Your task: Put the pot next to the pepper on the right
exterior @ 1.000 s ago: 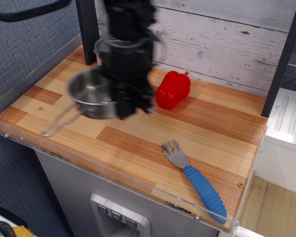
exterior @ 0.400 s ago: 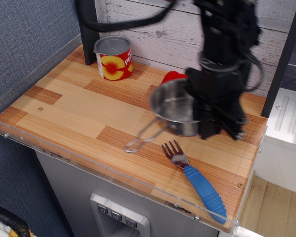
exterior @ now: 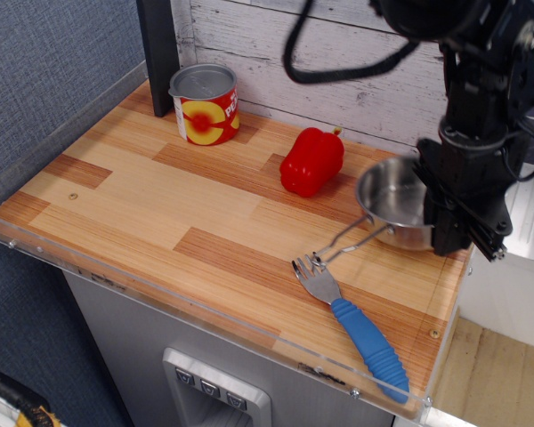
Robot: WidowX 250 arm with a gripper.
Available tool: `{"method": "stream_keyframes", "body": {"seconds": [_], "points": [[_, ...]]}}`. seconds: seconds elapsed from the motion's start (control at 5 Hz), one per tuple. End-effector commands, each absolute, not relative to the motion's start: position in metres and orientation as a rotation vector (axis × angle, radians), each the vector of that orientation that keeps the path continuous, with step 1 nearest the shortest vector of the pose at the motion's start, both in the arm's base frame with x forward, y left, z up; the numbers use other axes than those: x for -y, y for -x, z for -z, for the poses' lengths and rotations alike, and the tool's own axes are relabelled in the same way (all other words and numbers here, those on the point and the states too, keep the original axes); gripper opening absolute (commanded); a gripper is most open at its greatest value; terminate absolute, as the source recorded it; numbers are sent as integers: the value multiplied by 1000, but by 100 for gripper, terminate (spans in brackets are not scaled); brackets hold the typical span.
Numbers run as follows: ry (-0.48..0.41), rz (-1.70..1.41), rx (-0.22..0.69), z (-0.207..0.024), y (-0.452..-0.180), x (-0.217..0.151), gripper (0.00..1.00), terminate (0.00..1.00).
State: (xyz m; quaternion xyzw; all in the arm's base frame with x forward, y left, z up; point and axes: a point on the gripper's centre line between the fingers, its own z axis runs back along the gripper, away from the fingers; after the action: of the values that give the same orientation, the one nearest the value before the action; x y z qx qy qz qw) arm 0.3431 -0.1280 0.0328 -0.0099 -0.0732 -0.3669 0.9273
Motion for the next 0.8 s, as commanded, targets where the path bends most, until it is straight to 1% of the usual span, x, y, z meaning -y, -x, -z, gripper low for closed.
{"method": "stream_keyframes", "body": {"seconds": [0.0, 0.2, 0.4, 0.6], "points": [[19, 809, 203, -41, -367, 131, 0, 0], [-8, 818, 182, -37, -369, 126, 0, 0], [-14, 821, 156, -35, -366, 125, 0, 0], [-26, 828, 144, -37, -360, 123, 100, 0]]}}
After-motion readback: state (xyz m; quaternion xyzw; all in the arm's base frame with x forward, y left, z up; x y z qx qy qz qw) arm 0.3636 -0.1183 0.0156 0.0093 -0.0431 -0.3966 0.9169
